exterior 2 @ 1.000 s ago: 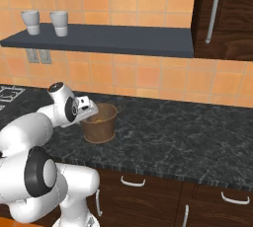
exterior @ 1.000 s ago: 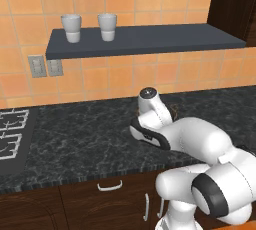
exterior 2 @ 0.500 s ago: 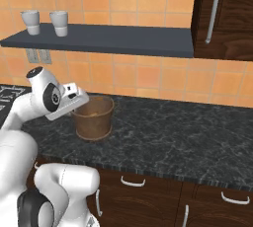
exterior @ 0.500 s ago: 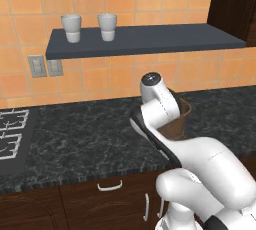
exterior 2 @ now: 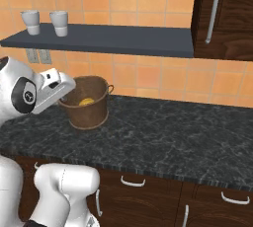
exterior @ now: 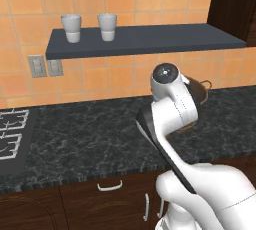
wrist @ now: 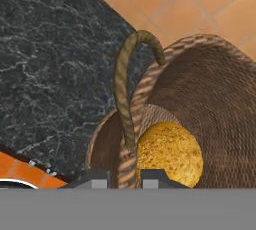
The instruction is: Open the cabinet, pick up the bread from the cabinet and place it in the basket. Then move the basket to the dining counter.
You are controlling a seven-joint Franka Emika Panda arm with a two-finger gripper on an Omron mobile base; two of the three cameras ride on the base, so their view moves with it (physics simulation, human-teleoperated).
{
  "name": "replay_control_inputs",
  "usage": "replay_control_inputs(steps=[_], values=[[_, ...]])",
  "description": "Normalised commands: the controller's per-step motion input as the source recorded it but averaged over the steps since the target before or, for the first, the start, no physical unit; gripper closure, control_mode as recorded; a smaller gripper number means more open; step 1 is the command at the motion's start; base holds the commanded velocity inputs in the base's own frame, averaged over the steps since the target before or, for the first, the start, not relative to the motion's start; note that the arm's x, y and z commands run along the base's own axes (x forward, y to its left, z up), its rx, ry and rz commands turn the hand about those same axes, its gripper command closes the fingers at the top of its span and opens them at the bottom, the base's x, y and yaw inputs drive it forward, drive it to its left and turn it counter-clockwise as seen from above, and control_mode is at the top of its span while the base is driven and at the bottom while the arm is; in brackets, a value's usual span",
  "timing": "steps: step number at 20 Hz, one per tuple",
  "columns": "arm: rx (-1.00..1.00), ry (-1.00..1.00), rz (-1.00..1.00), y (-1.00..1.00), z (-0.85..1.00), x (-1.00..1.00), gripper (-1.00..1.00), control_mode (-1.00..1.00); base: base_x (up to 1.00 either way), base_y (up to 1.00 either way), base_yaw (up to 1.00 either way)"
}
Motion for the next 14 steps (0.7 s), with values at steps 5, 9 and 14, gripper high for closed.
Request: replay_control_inputs(steps=[5,9,14], values=[[-0.01,-0.02,0.06,0.00,0.73,-0.64,1.00,-1.00,0.00,0.00,0.00],[0.00,0.07,0.08,0.00,0.59,-0.40,1.00,-1.00,0.00,0.00,0.00],[0.00,0.01,0.04,-0.01,0.17,-0.07,1.00,-1.00,0.00,0.00,0.00]])
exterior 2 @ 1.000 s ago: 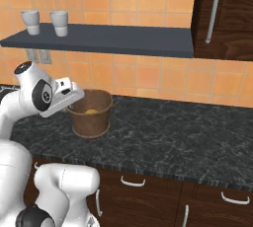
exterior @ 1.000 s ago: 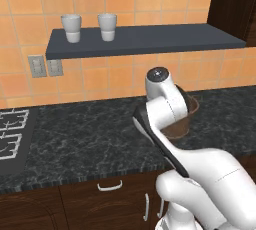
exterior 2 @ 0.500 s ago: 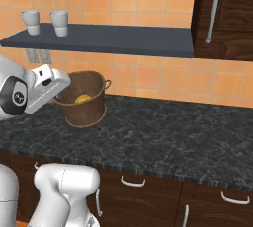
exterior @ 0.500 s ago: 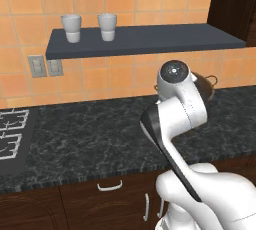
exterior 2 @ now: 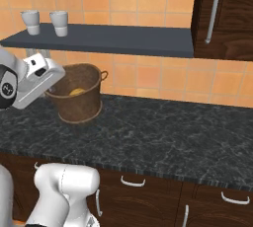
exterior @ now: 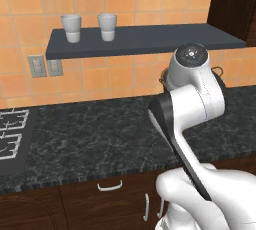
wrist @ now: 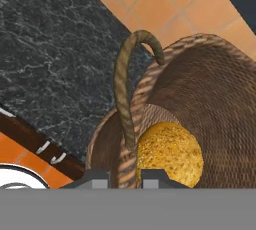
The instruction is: Open the cabinet, pick up the bread from the cabinet and place it in the basket. Then move the basket to the dining counter.
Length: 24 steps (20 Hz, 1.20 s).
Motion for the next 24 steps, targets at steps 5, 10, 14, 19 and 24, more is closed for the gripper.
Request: replay_control_inputs(steps=[5,10,14,19,24], values=[[0.00,0.00,0.01,0.02,0.00,0.00,1.00,1.00,-0.14,0.01,0.01],[0.00,0.00,0.00,0.00,0.00,0.00,1.00,1.00,-0.89,0.00,0.00],[0.00,0.00,0.00,0.00,0.00,0.00,1.00,1.00,-0.44,0.01,-0.04],[0.00,0.00,0.00,0.00,0.00,0.00,1.00,1.00,-0.08,0.00,-0.50],[0.00,0.00,0.00,0.00,0.00,0.00,1.00,1.00,-0.02,0.00,-0.63]])
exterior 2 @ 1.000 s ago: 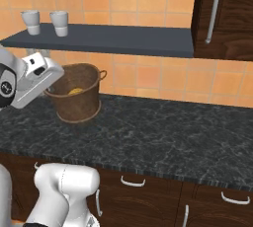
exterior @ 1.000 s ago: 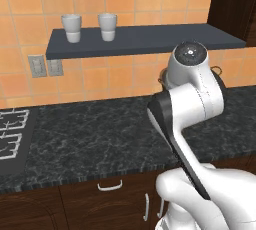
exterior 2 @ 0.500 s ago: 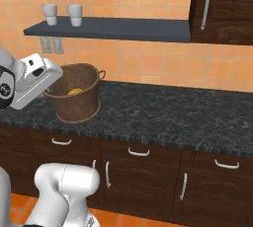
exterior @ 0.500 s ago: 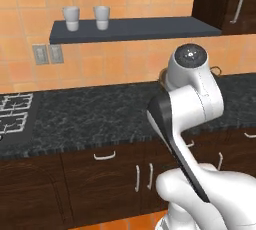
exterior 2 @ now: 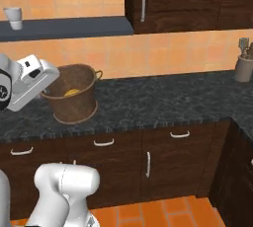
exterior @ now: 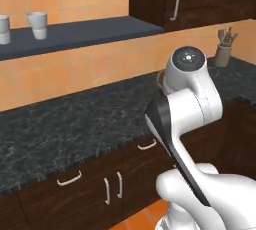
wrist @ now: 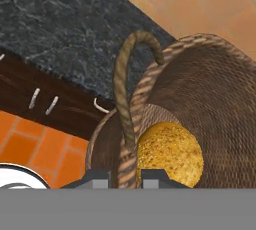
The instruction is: Open the cabinet, pick up the bread from the cabinet and place it in the basket. Then move the basket to the dining counter.
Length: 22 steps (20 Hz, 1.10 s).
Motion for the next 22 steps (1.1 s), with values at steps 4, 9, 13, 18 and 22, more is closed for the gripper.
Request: replay_control_inputs(steps=[4,9,13,18,22], values=[[0.00,0.00,0.00,0.00,0.00,0.00,1.00,1.00,0.00,0.00,-0.65],[0.00,0.00,0.00,0.00,0.00,0.00,1.00,1.00,0.00,0.00,-0.78],[0.00,0.00,0.00,0.00,0.00,0.00,1.00,1.00,-0.02,0.00,-0.86],[0.00,0.00,0.00,0.00,0.00,0.00,1.00,1.00,0.00,0.00,-0.88],[0.00,0.00,0.00,0.00,0.00,0.00,1.00,1.00,0.00,0.00,-0.90]])
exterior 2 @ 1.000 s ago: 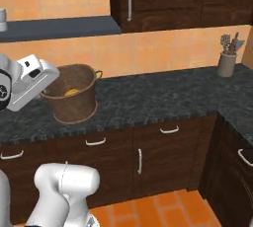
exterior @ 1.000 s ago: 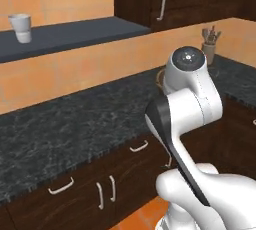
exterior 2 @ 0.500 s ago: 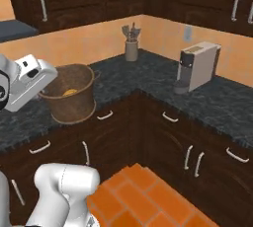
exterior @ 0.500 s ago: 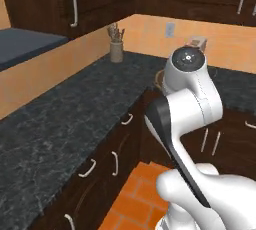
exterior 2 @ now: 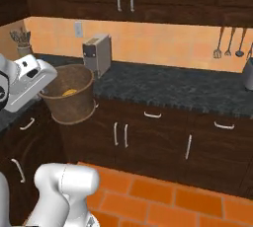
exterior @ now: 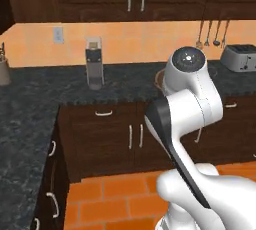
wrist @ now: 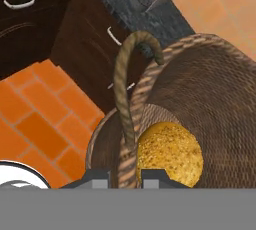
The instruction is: Open the cabinet, pick up the bread from the cabinet and place it in the basket. Then move the basket to the dining counter.
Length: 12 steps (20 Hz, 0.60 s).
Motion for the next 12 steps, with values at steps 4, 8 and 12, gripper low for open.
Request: replay_control_inputs(steps=[4,8,12], values=[[0.00,0.00,0.00,0.00,0.00,0.00,1.00,1.00,0.00,0.00,-0.90],[0.00,0.00,0.00,0.00,0.00,0.00,1.00,1.00,0.00,0.00,-0.89],[0.00,0.00,0.00,0.00,0.00,0.00,1.00,1.00,0.00,-0.03,-0.87]])
